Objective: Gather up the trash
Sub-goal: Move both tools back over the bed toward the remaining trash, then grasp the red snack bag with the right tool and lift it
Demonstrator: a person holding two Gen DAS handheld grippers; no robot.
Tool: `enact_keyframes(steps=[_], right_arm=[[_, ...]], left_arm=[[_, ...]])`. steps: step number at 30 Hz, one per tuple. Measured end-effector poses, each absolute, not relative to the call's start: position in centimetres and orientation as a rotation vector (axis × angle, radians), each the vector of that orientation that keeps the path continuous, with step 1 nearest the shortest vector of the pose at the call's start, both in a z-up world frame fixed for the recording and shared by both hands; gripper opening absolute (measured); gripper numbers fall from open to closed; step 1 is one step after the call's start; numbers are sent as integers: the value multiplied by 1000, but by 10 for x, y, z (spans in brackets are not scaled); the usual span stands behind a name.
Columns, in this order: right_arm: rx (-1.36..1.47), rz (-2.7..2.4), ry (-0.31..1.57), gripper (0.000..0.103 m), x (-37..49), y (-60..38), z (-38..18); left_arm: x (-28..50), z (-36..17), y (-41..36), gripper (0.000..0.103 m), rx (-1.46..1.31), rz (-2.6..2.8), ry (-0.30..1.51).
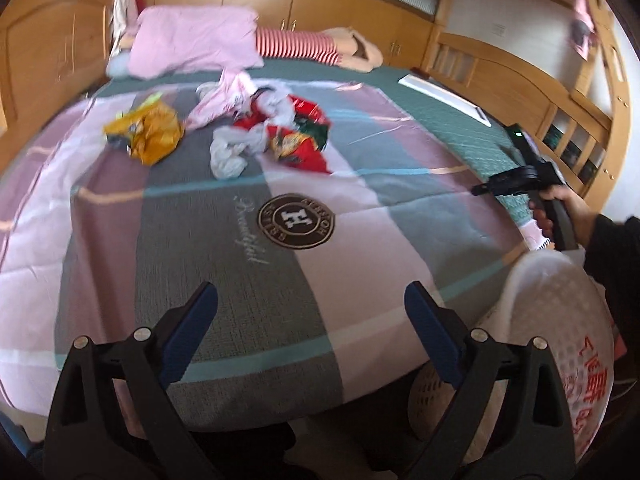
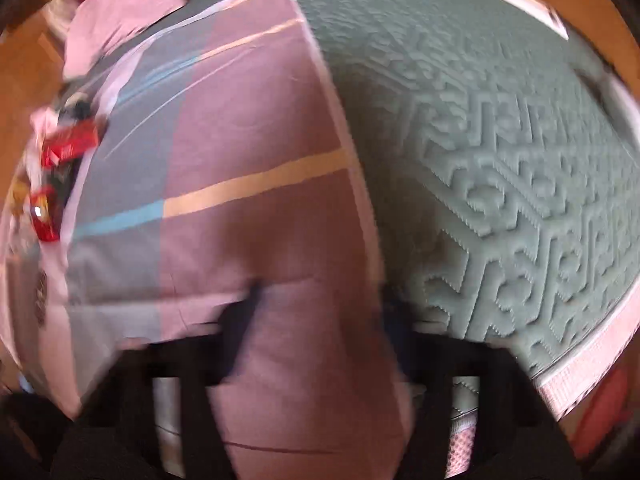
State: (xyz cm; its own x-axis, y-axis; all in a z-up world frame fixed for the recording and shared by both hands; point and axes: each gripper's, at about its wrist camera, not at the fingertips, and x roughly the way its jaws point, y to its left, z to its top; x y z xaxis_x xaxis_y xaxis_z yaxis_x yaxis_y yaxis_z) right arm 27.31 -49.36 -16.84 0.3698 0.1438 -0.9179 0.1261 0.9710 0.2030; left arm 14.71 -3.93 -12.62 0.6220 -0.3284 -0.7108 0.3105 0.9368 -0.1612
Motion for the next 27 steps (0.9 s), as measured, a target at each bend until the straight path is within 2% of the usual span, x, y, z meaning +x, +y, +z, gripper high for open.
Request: enact_keyframes(steps=[1, 8, 18, 20, 21, 22, 27], right_arm=[[314, 23, 1191, 2, 272, -499, -168], [120, -158, 1171, 1, 275, -481, -161], [38, -332, 1186, 2, 284, -495, -171], [-28, -362, 1197, 21, 284, -490, -165], [-36, -378, 1183, 51, 285, -487, -160], [-46, -396, 1132, 63, 281, -484, -149], [-31, -325, 995, 64, 284, -434, -101]], left_arm=[[149, -128, -40, 94, -19, -356, 823], [150, -137, -44, 94, 5, -341, 851], [155, -139, -27, 94, -31, -322, 882], [160, -135, -19, 94, -46, -318, 886], [164, -132, -13, 94, -50, -308, 880], [171, -128, -3, 94, -56, -269, 867], [230, -120, 42, 94, -136, -3, 888]])
